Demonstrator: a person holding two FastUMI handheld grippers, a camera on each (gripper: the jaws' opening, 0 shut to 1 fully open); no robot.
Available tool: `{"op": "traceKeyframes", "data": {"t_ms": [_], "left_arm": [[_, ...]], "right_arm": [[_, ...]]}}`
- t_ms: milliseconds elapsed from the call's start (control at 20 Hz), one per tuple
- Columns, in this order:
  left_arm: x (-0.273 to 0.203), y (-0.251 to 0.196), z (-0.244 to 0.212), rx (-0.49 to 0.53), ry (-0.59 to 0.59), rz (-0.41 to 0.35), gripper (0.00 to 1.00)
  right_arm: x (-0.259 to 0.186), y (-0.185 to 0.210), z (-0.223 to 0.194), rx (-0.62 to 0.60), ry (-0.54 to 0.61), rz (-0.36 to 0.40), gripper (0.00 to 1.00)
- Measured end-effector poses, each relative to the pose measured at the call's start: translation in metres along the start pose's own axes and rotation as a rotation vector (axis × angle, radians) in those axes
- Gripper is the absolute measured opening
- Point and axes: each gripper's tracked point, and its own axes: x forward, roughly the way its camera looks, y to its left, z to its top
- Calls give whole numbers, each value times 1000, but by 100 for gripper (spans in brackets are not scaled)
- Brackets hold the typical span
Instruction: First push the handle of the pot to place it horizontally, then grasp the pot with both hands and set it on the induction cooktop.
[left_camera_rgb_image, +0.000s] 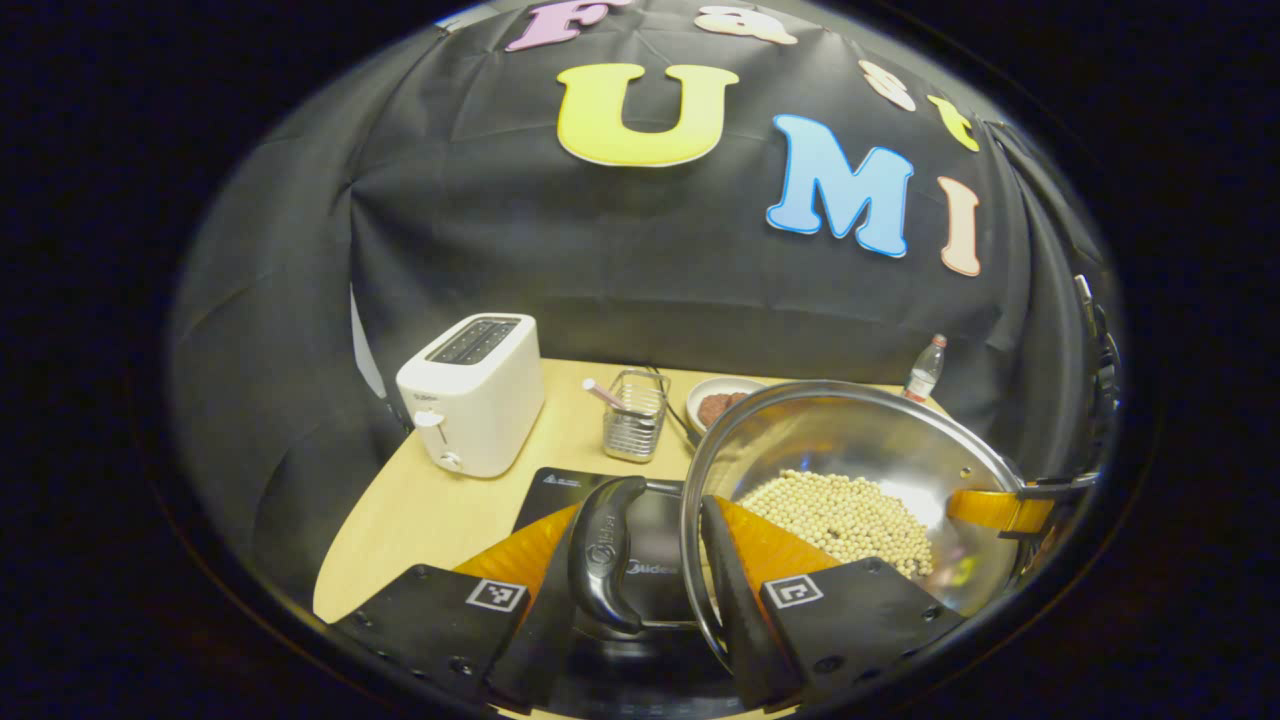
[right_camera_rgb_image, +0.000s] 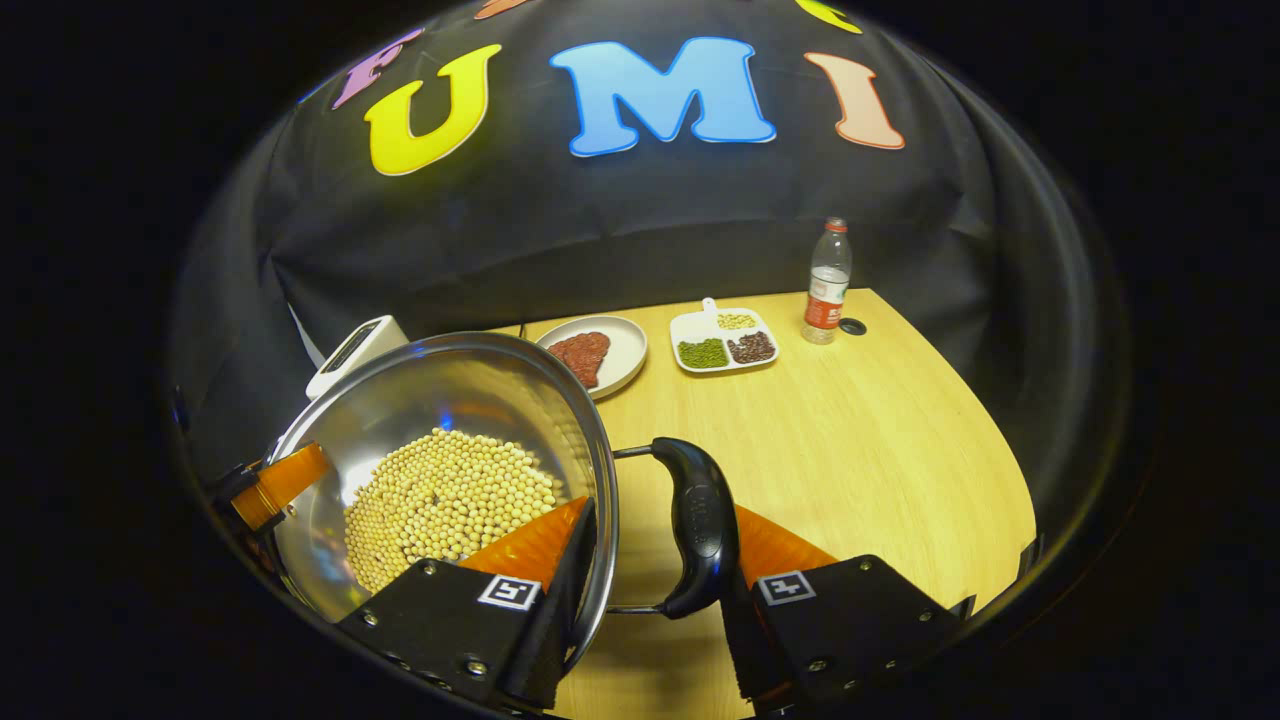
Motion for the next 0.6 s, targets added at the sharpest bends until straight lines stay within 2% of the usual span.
{"op": "traceKeyframes", "data": {"t_ms": [50, 100, 200, 400, 450, 500, 600], "left_arm": [[2, 8, -2, -2, 5, 5, 69], [5, 18, -2, -3, 5, 11, 72], [9, 38, -8, -8, 11, 21, 68], [21, 68, -17, -15, 17, 44, 69], [23, 76, -18, -16, 18, 49, 72], [25, 82, -19, -20, 19, 52, 69], [30, 94, -23, -26, 25, 59, 69]], "right_arm": [[4, 8, -3, 0, 6, 5, 64], [9, 16, -6, 3, 14, 9, 64], [20, 31, -15, 4, 34, 16, 64], [37, 57, -26, 1, 51, 30, 64], [41, 63, -28, 0, 59, 33, 64], [46, 68, -30, 0, 63, 37, 64], [55, 77, -32, -5, 69, 41, 64]]}}
